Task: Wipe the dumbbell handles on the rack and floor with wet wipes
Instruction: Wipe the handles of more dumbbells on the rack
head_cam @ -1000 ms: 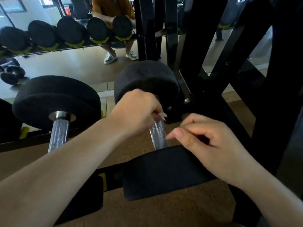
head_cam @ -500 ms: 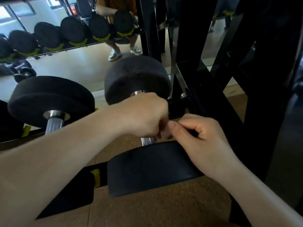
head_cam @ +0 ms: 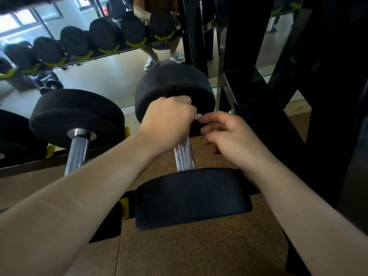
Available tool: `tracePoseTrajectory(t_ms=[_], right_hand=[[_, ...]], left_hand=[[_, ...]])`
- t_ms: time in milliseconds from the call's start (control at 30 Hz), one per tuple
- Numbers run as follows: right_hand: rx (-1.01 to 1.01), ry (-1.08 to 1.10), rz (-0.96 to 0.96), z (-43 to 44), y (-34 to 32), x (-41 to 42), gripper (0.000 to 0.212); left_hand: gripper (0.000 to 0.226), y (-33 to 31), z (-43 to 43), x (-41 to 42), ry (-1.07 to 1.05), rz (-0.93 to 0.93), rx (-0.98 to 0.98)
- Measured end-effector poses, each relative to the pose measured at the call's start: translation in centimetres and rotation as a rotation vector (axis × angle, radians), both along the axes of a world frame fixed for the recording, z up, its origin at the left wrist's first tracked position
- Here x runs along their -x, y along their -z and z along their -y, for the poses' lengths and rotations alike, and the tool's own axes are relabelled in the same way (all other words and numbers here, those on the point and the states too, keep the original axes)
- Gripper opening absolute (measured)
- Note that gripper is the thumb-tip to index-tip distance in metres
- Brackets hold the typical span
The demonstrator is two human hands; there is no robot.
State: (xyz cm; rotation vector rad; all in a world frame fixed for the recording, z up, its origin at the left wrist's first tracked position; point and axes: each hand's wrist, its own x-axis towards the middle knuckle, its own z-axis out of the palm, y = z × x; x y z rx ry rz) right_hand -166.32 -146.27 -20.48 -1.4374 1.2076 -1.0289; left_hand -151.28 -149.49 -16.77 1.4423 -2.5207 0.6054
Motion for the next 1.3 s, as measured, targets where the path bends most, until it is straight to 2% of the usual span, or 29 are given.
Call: tracePoseTrajectory(t_ms=[100,200,300,433,500,600,700,767,800,867,933,1033,1133,1200,1300], right_hand=[[0.043,-0.031,-0.041,0.6,0.0,-0.5,0.036],[0.068,-0.052,-0.062,0.9,0.0,-0.9,0.036],[0.154,-0.044,-0.123,1.5,-0.9,-1.0,0.037],[0.276,-0.177,-0.363,2.0,-2.4,-1.9,0.037],[0.341,-0.202,-0.508,2.4,-3.0,-2.4,0.038],[0.388,-0.164,-0.504,2.9,-4.0,-2.4,0.037],[0.362,-0.144,-0.456,3.1,-4.2,-2.4,0.037],[0.359,-0.185,-0.503,2.8,-3.6,-2.7,0.037],[0.371,-0.211,-0.528,2.6,-3.5,-2.7,0.037],[0.391,-0.293,-0.568,2.0,-3.8,-2.5,0.04],[0.376,-0.402,-0.589,1.5,-4.5,-2.0,0.046],[0.276,-0.537,-0.57,1.6,-5.5,-2.1,0.048],[0.277,-0.629,-0.76,1.8,-6.3,-3.2,0.039],[0.351,-0.648,-0.912,1.5,-6.6,-3.6,0.028],[0.371,-0.693,-0.981,0.7,-6.3,-3.1,0.019]], left_hand=[[0.013,0.0,-0.3,-0.8,-0.053,-0.087,0.015],[0.028,-0.3,-0.8,-1.2,-0.124,-0.214,0.016],[0.02,-0.6,-1.8,-2.0,-0.206,-0.277,-0.011],[0.013,0.5,-3.6,-3.5,-0.328,-0.274,-0.227],[0.007,0.9,-3.6,-3.4,-0.35,-0.416,-0.243],[0.002,0.2,-2.2,-3.2,-0.339,-0.731,-0.096],[0.004,0.1,-2.5,-2.8,-0.315,-0.868,-0.208],[0.008,0.5,-3.5,-2.7,-0.309,-0.952,-0.375],[0.011,0.7,-4.1,-2.8,-0.306,-0.959,-0.465],[0.013,0.8,-4.7,-3.0,-0.292,-0.852,-0.578],[0.015,0.9,-5.2,-3.0,-0.265,-0.77,-0.542],[0.005,0.6,-6.0,-3.0,-0.208,-0.793,-0.497],[0.032,-0.2,-7.1,-3.5,-0.111,-0.69,-0.618],[0.048,-0.9,-8.1,-4.3,-0.098,-0.746,-0.704],[0.049,-1.4,-9.3,-5.5,-0.057,-0.792,-0.828]])
